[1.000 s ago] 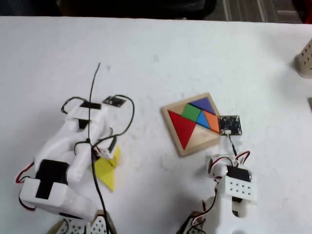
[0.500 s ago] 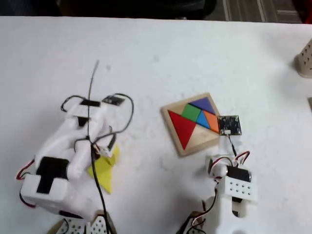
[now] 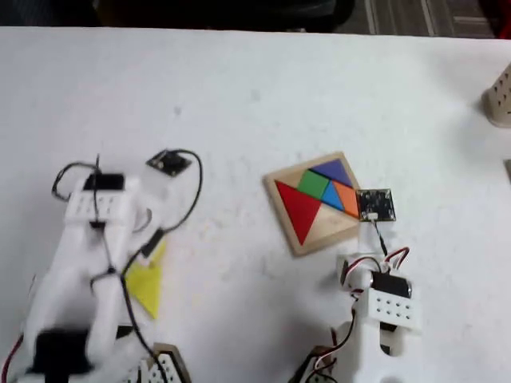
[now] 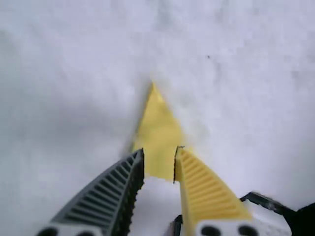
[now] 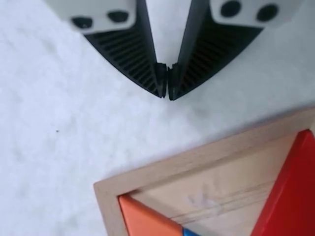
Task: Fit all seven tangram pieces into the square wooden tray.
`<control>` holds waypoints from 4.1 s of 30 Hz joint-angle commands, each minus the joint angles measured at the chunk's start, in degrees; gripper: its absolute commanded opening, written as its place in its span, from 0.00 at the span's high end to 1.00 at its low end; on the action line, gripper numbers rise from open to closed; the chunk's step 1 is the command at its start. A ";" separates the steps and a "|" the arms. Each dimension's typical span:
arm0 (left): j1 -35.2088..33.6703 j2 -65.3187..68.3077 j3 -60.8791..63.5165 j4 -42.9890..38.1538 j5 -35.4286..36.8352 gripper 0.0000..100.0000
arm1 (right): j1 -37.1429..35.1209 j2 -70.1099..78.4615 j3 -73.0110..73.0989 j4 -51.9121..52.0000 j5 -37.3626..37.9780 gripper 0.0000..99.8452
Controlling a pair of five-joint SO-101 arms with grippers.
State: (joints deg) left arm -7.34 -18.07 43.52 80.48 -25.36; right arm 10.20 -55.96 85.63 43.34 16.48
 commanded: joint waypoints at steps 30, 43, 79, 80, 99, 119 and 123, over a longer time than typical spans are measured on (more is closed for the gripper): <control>3.12 2.77 17.49 -21.45 -0.88 0.98 | -0.22 -1.54 -0.35 -1.01 0.53 0.98; 3.56 2.77 7.65 -30.51 18.02 0.98 | -0.22 -1.54 -0.35 -1.01 0.53 0.98; 0.40 3.30 3.60 -22.42 24.53 0.82 | -0.22 -1.54 -0.35 -1.01 0.88 0.98; -0.40 3.30 3.96 -22.42 25.05 0.79 | -0.22 -1.54 -0.35 -0.84 1.93 0.98; -4.26 16.92 -2.20 -19.96 34.20 0.69 | -0.22 -1.54 -0.35 -0.75 3.08 0.98; 4.44 17.54 -4.13 -20.40 36.92 0.70 | -0.22 -1.54 -0.35 -0.75 2.99 0.98; 4.53 17.54 -7.82 -20.22 36.75 0.85 | -0.22 -1.54 -0.35 -0.75 2.90 0.98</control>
State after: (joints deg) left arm -4.44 -0.22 40.53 60.00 10.95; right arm 10.20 -55.96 85.63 43.34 18.59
